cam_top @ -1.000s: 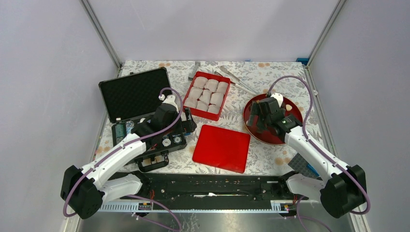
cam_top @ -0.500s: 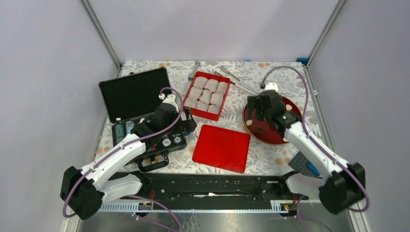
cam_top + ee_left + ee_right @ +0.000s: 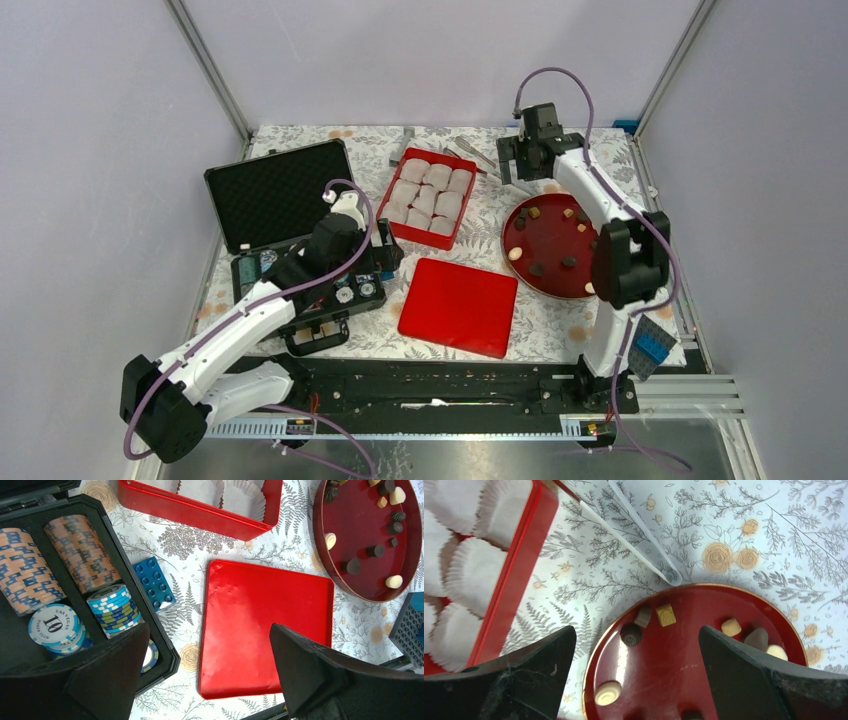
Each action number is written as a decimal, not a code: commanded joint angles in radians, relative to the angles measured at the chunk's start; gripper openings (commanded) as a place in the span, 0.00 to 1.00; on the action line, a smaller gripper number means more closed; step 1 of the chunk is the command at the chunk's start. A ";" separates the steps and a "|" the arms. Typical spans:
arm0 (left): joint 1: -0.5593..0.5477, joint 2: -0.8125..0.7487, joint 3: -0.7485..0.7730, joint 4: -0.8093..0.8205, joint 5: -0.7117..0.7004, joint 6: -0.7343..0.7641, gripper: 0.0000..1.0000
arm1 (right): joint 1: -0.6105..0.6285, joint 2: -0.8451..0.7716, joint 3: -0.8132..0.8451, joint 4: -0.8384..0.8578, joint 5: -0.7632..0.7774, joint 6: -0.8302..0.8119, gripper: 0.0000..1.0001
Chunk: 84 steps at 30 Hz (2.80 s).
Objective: Pack the chocolate
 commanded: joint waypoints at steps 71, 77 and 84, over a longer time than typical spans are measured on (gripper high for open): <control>0.003 -0.011 0.059 -0.040 -0.151 0.062 0.99 | -0.017 0.533 0.461 -0.026 -0.142 0.316 0.83; 0.003 -0.023 0.058 -0.041 -0.157 0.065 0.99 | 0.032 0.599 0.554 -0.088 0.047 0.143 0.94; 0.003 -0.022 0.057 -0.043 -0.162 0.063 0.99 | 0.032 0.688 0.648 -0.119 0.070 0.068 0.85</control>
